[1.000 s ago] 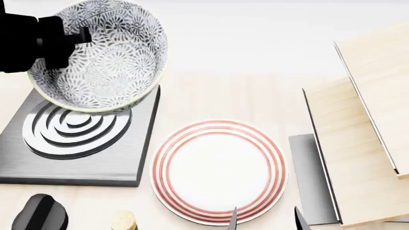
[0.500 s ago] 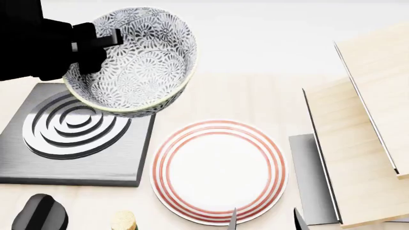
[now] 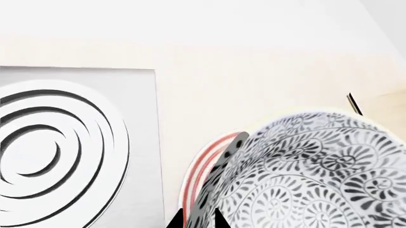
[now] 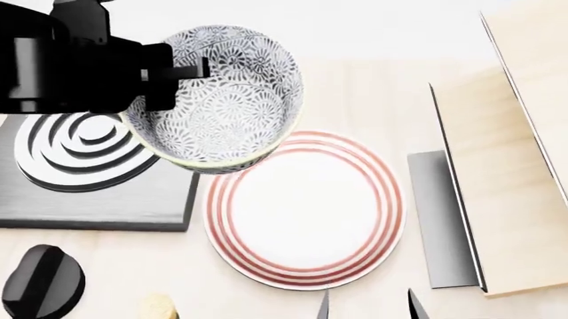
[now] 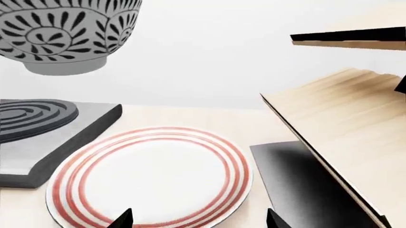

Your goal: Pick up the akita bowl and put it on the plate.

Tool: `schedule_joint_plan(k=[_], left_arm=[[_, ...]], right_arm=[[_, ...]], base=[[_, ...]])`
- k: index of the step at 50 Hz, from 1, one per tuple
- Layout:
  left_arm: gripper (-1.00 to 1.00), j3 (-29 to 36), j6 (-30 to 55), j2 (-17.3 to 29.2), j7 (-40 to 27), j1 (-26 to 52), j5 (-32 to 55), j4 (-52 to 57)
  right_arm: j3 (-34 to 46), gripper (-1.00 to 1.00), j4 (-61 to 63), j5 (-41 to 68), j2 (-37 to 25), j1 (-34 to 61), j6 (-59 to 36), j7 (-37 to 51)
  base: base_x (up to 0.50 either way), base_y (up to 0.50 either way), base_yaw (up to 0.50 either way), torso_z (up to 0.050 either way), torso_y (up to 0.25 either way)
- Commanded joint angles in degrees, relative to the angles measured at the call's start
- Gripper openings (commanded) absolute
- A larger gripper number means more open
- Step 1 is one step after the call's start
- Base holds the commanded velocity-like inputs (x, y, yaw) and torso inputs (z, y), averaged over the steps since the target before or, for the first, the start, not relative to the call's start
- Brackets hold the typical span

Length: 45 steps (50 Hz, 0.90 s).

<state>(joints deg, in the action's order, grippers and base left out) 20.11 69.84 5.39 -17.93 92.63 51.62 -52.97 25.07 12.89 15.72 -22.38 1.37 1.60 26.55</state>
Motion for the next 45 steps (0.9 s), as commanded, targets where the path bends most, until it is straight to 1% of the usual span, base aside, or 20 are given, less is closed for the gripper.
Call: schedule_joint_plan(k=[1, 15, 20, 21, 22, 23, 25, 27, 30, 34, 38, 45], left_arm=[[-1.0, 2.21, -2.21, -1.98, 6.47, 1.0, -1.68, -1.49], [-1.0, 3.13, -3.97, -3.29, 8.1, 1.0, -1.22, -3.43], [-1.0, 3.16, -4.01, -3.23, 7.49, 0.12, -0.53, -1.45], [-1.0, 2.33, -3.52, -3.3, 8.34, 0.21, 0.56, -2.09], [-1.0, 2.33, -2.81, -3.38, 10.59, 0.36, 1.4, -2.64], [-1.0, 1.78, -2.78, -3.47, 10.74, 0.65, 1.89, -3.67], [-1.0, 2.88, -3.56, -3.16, 9.76, -0.14, 1.06, -1.2], [-1.0, 1.84, -4.14, -2.99, 9.22, -0.44, 1.81, -1.16], [-1.0, 2.95, -4.42, -3.11, 9.02, -0.74, 1.24, -0.45], [-1.0, 2.61, -4.75, -3.13, 10.06, -0.78, 2.06, -1.06], [-1.0, 5.01, -5.23, -3.34, 9.38, -1.74, 0.61, 0.75], [-1.0, 6.41, -5.64, -3.75, 8.98, -2.07, 0.49, 1.04]], right_arm=[[0.08, 1.0, -0.25, 0.22, -0.04, 0.21, 0.04, -0.05], [0.38, 1.0, 0.04, 0.23, -0.15, 0.17, -0.2, 0.1], [0.65, 1.0, -0.34, 0.06, -0.02, 0.31, -0.13, 0.03], [0.64, 1.0, -0.42, 0.13, 0.0, 0.34, -0.09, -0.01], [0.67, 1.0, -0.54, 0.12, 0.03, 0.42, -0.14, -0.01], [0.72, 1.0, -0.6, 0.12, 0.04, 0.46, -0.16, -0.04], [0.72, 1.0, -0.54, 0.14, -0.02, 0.37, -0.1, -0.01], [0.69, 1.0, 0.08, 0.03, -0.25, 0.13, -0.17, 0.18], [0.65, 1.0, 0.63, 0.05, -0.45, -0.03, -0.11, 0.25], [0.7, 1.0, 0.35, 0.07, -0.39, 0.02, 0.05, 0.21], [0.69, 1.0, 0.37, 0.1, -0.37, 0.07, -0.03, 0.34], [0.85, 1.0, 0.33, 0.03, -0.38, 0.0, 0.1, 0.39]], base=[[0.0, 0.0, 0.0, 0.0, -0.09], [0.0, 0.0, 0.0, 0.0, -0.104], [0.0, 0.0, 0.0, 0.0, -0.105], [0.0, 0.0, 0.0, 0.0, -0.109], [0.0, 0.0, 0.0, 0.0, 0.0], [0.0, 0.0, 0.0, 0.0, 0.0], [0.0, 0.0, 0.0, 0.0, 0.0], [0.0, 0.0, 0.0, 0.0, 0.0], [0.0, 0.0, 0.0, 0.0, 0.0], [0.0, 0.0, 0.0, 0.0, 0.0], [0.0, 0.0, 0.0, 0.0, 0.0], [0.0, 0.0, 0.0, 0.0, -0.051]])
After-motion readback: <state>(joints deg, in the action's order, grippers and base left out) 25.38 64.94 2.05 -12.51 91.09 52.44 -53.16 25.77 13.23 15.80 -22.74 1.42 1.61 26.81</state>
